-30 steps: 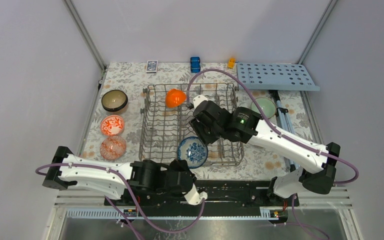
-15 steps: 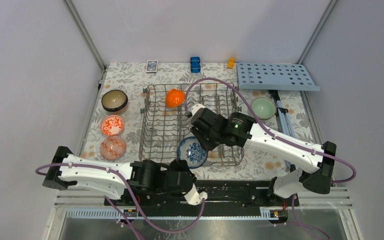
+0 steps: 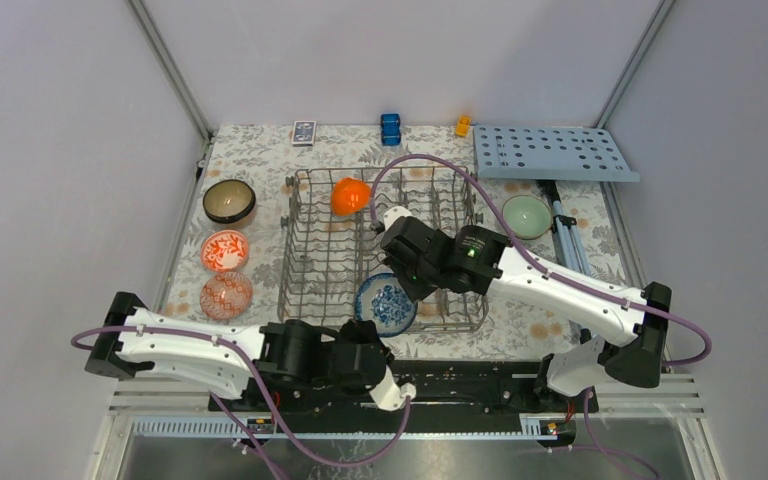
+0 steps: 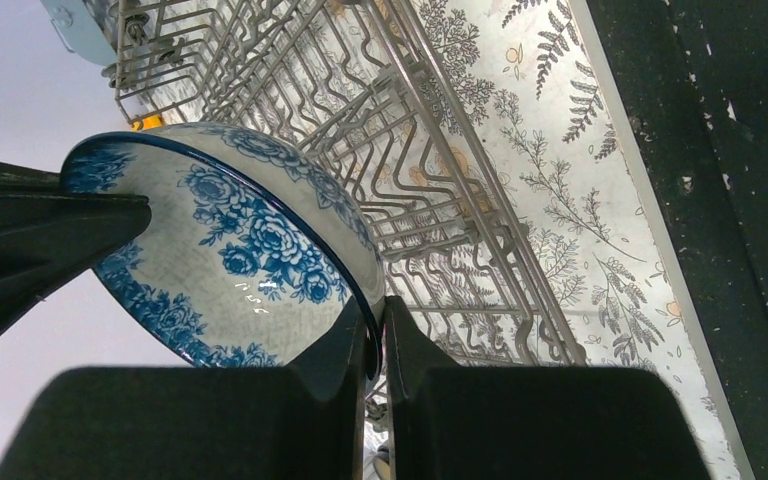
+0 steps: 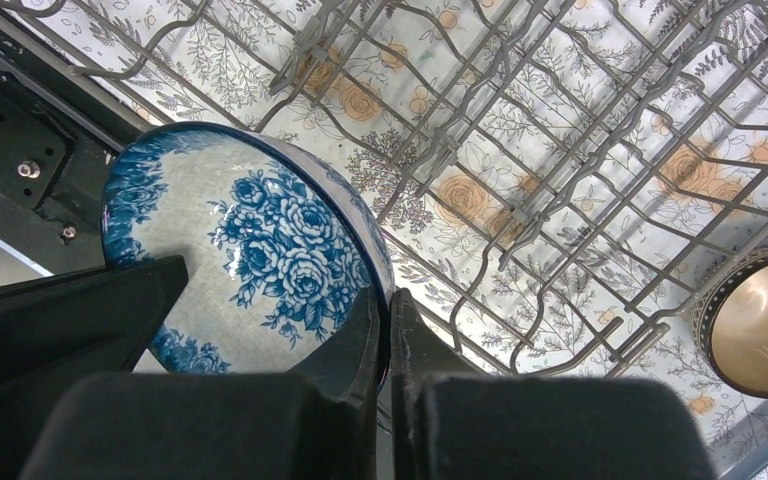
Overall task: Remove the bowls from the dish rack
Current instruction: Place the bowl with the bowl.
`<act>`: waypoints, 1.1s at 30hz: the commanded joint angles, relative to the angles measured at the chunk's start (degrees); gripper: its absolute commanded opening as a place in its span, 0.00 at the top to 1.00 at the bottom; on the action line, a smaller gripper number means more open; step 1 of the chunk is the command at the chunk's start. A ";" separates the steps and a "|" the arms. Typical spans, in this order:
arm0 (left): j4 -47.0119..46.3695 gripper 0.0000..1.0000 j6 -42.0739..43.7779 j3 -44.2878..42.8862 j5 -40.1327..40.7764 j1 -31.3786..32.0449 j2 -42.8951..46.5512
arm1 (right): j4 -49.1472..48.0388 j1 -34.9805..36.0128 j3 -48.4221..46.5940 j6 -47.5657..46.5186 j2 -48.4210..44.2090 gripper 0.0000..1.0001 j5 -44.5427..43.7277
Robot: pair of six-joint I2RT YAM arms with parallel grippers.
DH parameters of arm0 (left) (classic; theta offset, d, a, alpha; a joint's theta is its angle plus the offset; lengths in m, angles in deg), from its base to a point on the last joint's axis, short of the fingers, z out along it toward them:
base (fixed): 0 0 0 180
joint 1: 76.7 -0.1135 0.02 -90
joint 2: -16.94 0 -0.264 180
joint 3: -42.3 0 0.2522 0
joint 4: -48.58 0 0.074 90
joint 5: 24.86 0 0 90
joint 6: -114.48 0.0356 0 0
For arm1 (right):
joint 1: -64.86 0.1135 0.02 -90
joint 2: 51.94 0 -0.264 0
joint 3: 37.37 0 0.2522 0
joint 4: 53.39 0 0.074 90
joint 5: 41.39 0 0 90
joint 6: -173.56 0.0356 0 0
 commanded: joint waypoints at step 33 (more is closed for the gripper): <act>-26.48 0.01 -84.70 -10.12 1.63 -28.62 2.79 | -18.61 -17.22 13.23 7.58 -13.00 1.00 -7.51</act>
